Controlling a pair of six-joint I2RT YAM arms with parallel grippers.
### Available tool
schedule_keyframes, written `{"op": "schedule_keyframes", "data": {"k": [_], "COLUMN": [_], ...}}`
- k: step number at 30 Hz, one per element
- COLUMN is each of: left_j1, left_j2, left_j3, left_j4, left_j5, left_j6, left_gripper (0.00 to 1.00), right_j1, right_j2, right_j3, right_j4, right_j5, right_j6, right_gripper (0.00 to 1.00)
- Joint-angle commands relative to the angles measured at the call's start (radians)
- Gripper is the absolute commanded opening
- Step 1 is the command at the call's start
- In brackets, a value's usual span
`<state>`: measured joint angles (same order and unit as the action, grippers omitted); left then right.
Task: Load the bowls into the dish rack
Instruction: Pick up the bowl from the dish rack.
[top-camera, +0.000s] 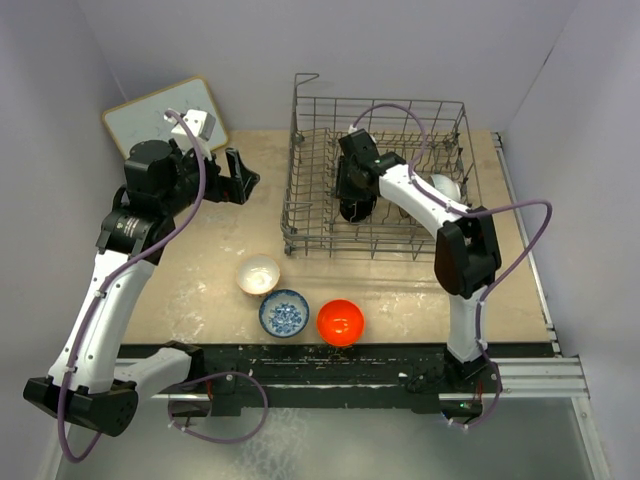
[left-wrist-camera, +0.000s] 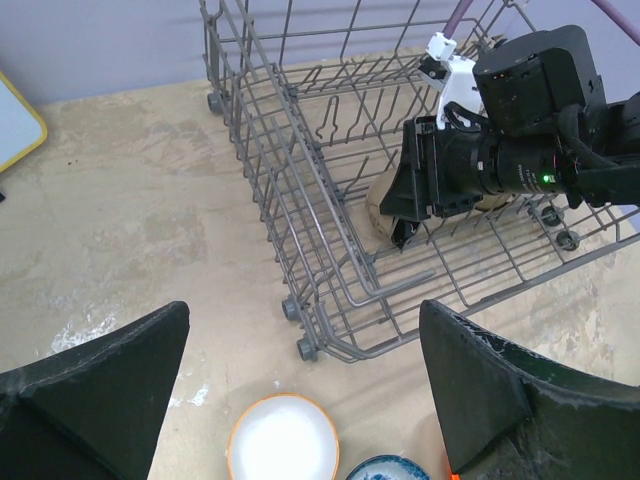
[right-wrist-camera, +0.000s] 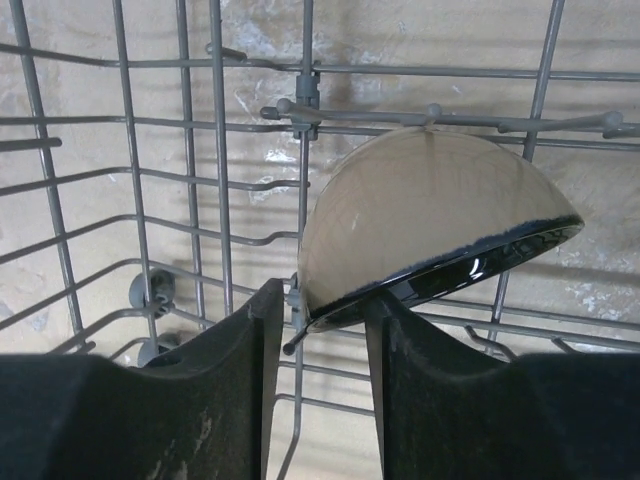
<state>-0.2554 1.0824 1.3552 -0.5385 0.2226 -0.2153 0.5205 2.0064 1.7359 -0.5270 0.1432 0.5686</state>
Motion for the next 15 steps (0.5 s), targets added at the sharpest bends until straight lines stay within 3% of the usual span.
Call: {"op": "schedule_keyframes", "data": {"k": [1, 6, 15], "left_j1": [0.006, 0.005, 0.006], "left_j2": [-0.013, -0.008, 0.005], "left_j3": [0.005, 0.003, 0.016], "left_j4": [0.028, 0.031, 0.034], "left_j5": [-0.007, -0.005, -0.006], "left_j6": [0.025, 0.025, 0.024], "left_gripper": [0.99, 0.99, 0.99], "right_j1": [-0.001, -0.001, 0.009], "right_j2": [-0.024, -0.055, -0.275], "right_j3": [0.043, 0.029, -0.051], "right_j4": [0.03, 0.053, 0.194], "right_j5": [0.049, 0.081, 0.05], "right_j6": [0.027, 0.033, -0.052], "right_gripper": [0.34, 0.0, 0.0]}}
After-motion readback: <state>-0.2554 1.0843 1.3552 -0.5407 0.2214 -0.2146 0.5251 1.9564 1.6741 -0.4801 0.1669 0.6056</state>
